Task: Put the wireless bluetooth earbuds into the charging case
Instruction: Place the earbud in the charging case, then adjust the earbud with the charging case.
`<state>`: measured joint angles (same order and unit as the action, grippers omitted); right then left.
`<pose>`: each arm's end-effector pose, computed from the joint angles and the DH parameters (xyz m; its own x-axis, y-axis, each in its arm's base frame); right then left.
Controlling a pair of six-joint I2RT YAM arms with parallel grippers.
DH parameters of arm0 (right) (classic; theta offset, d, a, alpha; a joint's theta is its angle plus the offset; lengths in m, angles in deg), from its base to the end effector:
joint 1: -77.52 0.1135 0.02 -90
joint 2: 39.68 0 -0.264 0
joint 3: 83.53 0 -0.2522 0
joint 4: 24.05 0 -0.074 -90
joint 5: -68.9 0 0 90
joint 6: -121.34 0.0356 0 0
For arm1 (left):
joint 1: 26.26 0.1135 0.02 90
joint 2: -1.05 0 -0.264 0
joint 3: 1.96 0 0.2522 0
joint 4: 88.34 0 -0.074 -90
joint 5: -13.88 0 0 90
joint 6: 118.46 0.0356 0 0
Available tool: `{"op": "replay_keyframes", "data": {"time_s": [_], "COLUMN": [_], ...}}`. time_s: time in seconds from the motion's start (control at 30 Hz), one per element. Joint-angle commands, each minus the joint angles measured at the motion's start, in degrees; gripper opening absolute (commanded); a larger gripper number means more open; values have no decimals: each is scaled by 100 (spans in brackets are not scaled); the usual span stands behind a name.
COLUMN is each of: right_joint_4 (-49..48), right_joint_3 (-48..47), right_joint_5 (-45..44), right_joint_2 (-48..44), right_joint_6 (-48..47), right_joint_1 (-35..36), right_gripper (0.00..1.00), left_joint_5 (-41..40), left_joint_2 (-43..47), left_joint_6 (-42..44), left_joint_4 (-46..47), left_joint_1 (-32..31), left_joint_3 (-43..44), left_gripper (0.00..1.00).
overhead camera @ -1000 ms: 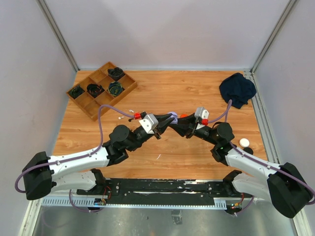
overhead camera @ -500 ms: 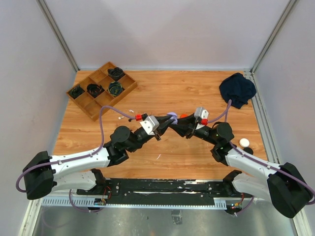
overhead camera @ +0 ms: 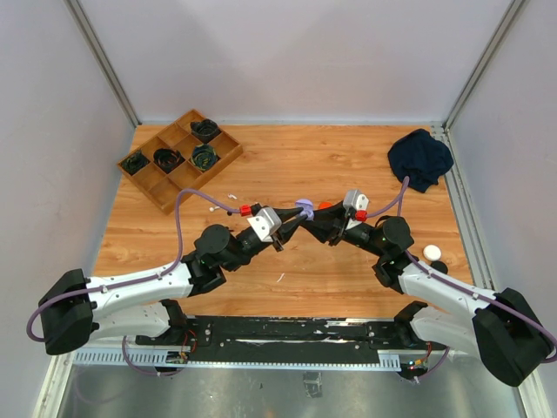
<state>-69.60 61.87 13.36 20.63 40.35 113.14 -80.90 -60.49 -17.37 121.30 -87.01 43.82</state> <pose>0.1620 0.1408 0.2685 0.1295 0.2516 -0.9591 -0.9448 0.3249 -0.0424 0.1214 -0.2107 0.3034 0.2747 -0.0982 -0.9565 0.7919 0.5874 0.1671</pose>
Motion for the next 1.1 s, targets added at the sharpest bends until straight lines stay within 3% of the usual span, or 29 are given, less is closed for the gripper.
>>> {"op": "replay_keyframes", "data": {"time_s": [0.0,0.7,1.07], "right_joint_4": [-293,-360,-529], "right_joint_3": [-105,-10,67], "right_joint_5": [52,17,60], "right_joint_2": [-104,-32,41], "right_joint_6": [17,-23,43], "right_joint_1": [-129,-130,-132], "right_gripper": [16,16,16], "left_joint_5": [-76,47,629], "left_joint_2": [-33,766,950], "left_joint_6": [-69,-1530,-733], "left_joint_4": [-79,-1258,-1200], "left_joint_1": [-44,-51,-51], "left_joint_3": [19,212,-196], "left_gripper": [28,55,65]}}
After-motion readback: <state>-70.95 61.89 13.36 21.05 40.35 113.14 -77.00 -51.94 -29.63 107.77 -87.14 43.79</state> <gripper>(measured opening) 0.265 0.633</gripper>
